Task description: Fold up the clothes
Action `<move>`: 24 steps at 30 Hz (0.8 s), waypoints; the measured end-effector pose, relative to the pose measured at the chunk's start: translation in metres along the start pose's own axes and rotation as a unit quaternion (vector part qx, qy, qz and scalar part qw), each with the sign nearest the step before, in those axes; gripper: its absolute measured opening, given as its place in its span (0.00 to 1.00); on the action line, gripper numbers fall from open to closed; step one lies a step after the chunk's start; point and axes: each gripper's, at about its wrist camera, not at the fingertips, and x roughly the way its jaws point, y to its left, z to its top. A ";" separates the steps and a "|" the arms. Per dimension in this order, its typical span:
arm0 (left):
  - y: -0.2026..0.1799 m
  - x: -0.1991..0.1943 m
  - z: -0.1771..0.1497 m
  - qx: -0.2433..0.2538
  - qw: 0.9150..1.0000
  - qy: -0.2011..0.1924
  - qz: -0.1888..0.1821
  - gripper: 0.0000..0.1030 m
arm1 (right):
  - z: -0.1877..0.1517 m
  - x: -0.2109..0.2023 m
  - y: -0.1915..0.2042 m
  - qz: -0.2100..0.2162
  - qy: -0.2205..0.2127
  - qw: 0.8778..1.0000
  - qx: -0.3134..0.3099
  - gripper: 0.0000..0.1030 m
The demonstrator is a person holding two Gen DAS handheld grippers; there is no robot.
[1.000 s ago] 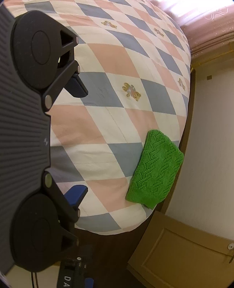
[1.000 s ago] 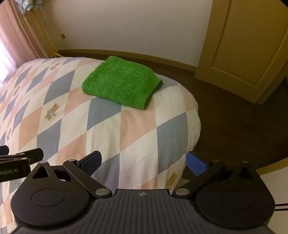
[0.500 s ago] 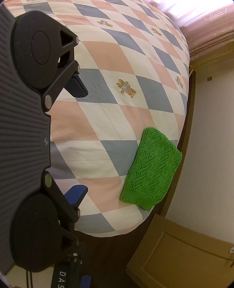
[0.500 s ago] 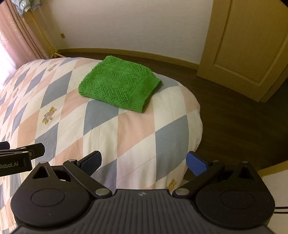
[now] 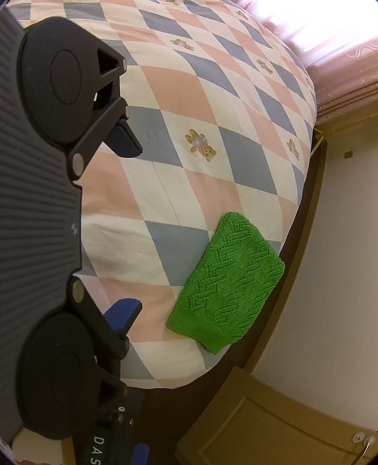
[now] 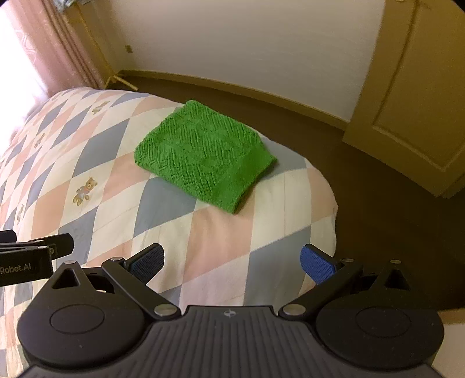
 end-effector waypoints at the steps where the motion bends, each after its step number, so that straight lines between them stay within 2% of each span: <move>1: -0.004 0.001 0.002 -0.002 1.000 0.001 0.002 0.99 | 0.003 0.001 -0.003 0.002 0.001 1.000 -0.004 1.00; 12: -0.032 0.019 0.022 -0.037 0.999 0.012 0.021 0.99 | 0.035 0.023 -0.031 0.022 0.014 0.999 -0.042 1.00; 24: -0.052 0.036 0.042 -0.040 0.999 0.020 0.027 0.99 | 0.059 0.043 -0.052 0.032 0.025 0.998 -0.052 1.00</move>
